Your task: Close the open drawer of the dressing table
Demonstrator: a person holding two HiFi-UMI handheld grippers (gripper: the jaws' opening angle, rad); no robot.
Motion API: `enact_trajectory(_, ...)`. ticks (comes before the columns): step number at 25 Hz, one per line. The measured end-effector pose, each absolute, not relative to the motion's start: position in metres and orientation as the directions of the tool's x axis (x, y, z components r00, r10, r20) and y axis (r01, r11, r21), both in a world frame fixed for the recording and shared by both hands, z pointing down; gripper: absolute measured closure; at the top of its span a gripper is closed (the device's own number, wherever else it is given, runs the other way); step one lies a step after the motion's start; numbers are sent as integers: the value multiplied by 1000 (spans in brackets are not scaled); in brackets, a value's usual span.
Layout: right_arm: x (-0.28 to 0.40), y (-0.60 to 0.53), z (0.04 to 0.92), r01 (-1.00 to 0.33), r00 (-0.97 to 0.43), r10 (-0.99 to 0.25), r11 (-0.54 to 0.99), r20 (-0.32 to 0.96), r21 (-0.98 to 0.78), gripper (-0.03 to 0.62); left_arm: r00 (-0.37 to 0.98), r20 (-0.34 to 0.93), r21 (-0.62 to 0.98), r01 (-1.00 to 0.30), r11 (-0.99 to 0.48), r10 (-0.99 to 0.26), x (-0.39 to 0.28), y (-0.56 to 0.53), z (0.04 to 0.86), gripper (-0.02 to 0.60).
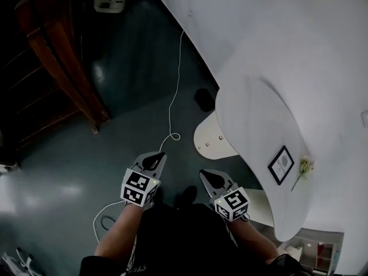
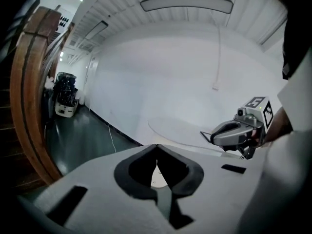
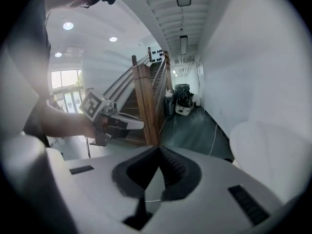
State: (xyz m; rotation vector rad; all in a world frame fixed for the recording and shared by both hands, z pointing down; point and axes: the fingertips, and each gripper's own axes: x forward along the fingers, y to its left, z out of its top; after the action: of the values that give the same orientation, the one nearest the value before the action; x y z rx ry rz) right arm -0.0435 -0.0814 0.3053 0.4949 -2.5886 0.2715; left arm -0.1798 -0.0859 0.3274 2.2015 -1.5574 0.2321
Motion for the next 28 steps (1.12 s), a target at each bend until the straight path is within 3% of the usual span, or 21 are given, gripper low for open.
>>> enact_trajectory(5,-26,-105,268,-446,-827,-392,894,403,-45,589,350,294,170,-935,-312,-889,-167,-96,256,577)
enact_trajectory(10,10,-136,229,-492,-840,-453,868,299,-66,589,344,219,251,-924,-288,-913,-148,-97,206,577)
enact_trajectory(15,61,-171,177,-507,-852,-488,859,190,-65,590,299,176,189,-945,-266,-938,-117,-112,165,577)
enact_trajectory(20,113,-188,123,-438,-895,-438,899,87,22,591,272,163,154,-956,-248,-948,-66,-136,146,577)
enact_trajectory(28,176,-199,115,-384,-921,-385,923,53,31,591,235,168,92,-971,-222,-957,-10,-159,137,577)
